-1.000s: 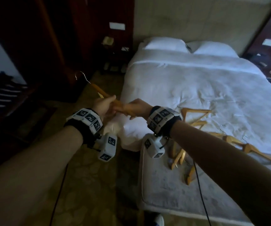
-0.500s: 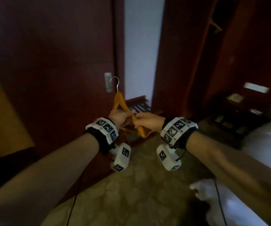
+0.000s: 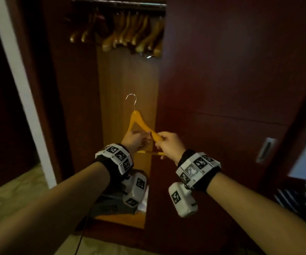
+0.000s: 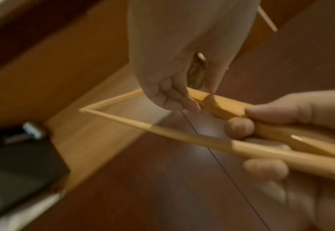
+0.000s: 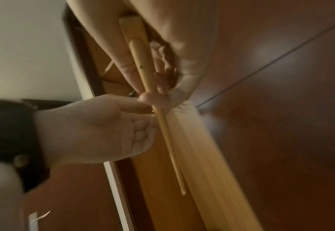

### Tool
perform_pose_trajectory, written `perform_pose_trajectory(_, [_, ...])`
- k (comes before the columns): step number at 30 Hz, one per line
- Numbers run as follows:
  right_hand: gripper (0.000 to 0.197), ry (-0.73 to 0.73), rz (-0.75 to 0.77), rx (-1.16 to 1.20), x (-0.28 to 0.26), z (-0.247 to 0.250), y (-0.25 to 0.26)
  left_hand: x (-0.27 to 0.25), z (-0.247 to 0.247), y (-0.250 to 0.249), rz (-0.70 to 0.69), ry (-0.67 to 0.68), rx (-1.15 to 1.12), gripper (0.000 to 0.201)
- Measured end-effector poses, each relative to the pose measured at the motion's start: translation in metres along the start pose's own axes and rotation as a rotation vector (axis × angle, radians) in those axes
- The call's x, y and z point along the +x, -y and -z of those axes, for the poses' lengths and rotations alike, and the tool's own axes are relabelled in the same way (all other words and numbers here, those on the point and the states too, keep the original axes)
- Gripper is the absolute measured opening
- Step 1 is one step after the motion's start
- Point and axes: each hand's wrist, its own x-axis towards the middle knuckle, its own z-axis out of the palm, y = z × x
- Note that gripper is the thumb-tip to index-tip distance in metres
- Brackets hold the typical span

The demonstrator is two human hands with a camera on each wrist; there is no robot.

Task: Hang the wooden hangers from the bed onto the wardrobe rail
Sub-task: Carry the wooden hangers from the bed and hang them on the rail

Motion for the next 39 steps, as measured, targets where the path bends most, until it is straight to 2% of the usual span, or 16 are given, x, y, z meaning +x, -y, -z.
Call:
perform_pose_trajectory(1, [0.030, 0.001, 0.041, -0.017, 0.017, -0.011, 0.009, 0.014, 0.015, -0.008, -0.017, -0.012, 0.005, 0.005])
perform_pose_trajectory(3, [0.028, -0.025, 0.104, -0.038, 0.051, -0.031, 0.027, 0.041, 0.042, -0.023, -0.043, -0.002, 0.045, 0.012])
perform_pose_trajectory(7, [0.029, -0.127, 0.106, -0.017, 0.125, -0.064, 0.058, 0.102, 0.097, -0.048, -0.102, 0.001, 0.056, 0.017])
perform_pose_trajectory(16, [0.030, -0.157, 0.172, -0.008, 0.266, -0.131, 0.126, 0.256, 0.220, -0.119, -0.254, -0.186, -0.039, 0.010])
perform_pose_trajectory(18, [0.030, -0.144, 0.203, -0.024, 0.291, -0.142, 0.136, 0.284, 0.234, -0.130, -0.280, -0.187, -0.034, 0.018])
perform_pose_trajectory(22, [0.035, -0.106, 0.227, -0.035, 0.338, -0.154, 0.145, 0.334, 0.253, -0.149, -0.369, -0.230, -0.004, 0.050])
perform_pose_trajectory(27, [0.034, -0.058, 0.258, -0.047, 0.389, -0.158, 0.145, 0.382, 0.267, -0.166, -0.393, -0.273, 0.043, 0.056])
perform_pose_trajectory(31, [0.037, -0.001, 0.282, -0.055, 0.415, -0.159, 0.137, 0.427, 0.279, -0.172, -0.373, -0.405, 0.083, 0.066])
perform_pose_trajectory(34, [0.038, 0.021, 0.264, -0.055, 0.426, -0.160, 0.128, 0.462, 0.296, -0.172, -0.288, -0.513, 0.074, 0.065])
perform_pose_trajectory(36, [0.038, 0.042, 0.245, -0.073, 0.430, -0.157, 0.121, 0.484, 0.304, -0.170, -0.280, -0.585, 0.052, 0.064])
perform_pose_trajectory(39, [0.040, 0.040, 0.200, -0.101, 0.433, -0.155, 0.108, 0.514, 0.304, -0.168, -0.370, -0.516, 0.013, 0.037])
